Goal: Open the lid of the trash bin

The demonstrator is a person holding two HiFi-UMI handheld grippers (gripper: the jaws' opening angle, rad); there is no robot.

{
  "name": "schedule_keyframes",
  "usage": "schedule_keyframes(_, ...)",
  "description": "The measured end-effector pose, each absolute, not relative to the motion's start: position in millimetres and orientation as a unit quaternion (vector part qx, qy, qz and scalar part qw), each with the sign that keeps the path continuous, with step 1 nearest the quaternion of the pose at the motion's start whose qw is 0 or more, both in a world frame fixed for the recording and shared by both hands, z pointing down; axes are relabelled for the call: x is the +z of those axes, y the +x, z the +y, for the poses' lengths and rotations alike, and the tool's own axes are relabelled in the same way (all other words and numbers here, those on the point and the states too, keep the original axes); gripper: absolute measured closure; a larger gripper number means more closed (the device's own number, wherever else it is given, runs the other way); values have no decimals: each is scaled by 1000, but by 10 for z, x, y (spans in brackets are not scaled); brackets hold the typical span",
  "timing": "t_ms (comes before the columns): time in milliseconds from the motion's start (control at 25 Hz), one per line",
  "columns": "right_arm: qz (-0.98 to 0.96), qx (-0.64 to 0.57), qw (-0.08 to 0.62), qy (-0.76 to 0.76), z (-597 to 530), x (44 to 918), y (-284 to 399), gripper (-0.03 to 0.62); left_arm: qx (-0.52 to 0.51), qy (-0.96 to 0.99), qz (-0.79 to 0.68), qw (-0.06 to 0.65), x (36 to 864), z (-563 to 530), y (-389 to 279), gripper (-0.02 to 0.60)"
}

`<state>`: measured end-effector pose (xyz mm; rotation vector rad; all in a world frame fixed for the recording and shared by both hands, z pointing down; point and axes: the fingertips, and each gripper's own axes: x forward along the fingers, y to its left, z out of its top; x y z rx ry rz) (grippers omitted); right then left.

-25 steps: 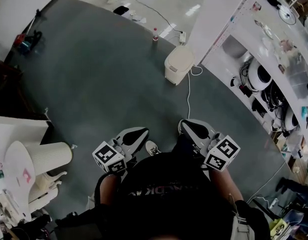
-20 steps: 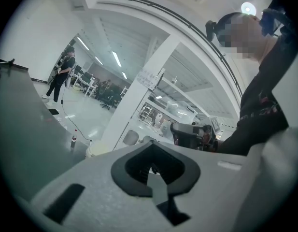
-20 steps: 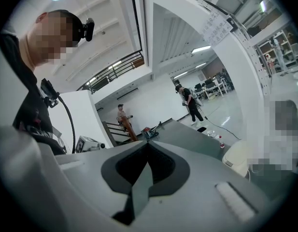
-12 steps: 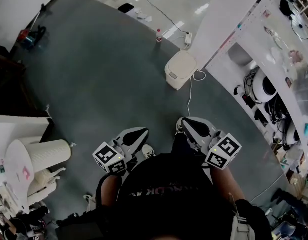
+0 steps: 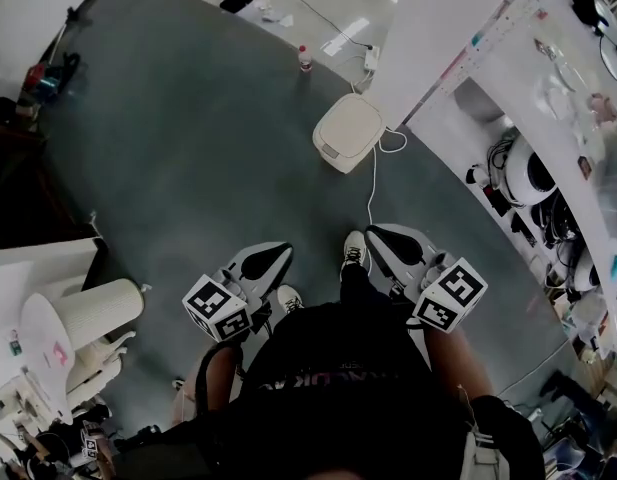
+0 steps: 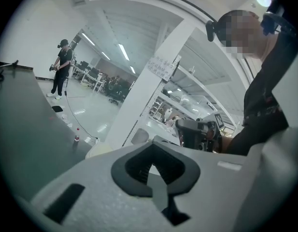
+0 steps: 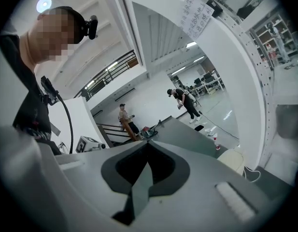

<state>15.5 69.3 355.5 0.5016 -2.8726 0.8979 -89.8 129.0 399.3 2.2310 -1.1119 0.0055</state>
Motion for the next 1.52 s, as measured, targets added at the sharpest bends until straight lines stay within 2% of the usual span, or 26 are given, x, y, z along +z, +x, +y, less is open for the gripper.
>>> schedule_keyframes(320, -936, 318, 49, 143, 191, 3710, 438, 586, 25, 837, -455, 303, 4143, 625, -711, 583)
schedule_keyframes(880, -936, 322, 57, 127, -267, 3905, 607, 586, 32, 813, -473, 339, 4702, -6, -607, 583)
schedule_keyframes(1280, -926, 324, 55, 185, -418, 4113, 352, 586, 45, 815, -432, 384, 5492, -414, -803, 583)
schedule_keyframes(1520, -901, 358, 56, 238, -456, 4559, 322, 586, 65, 802, -415, 424, 6266, -686, -959, 583)
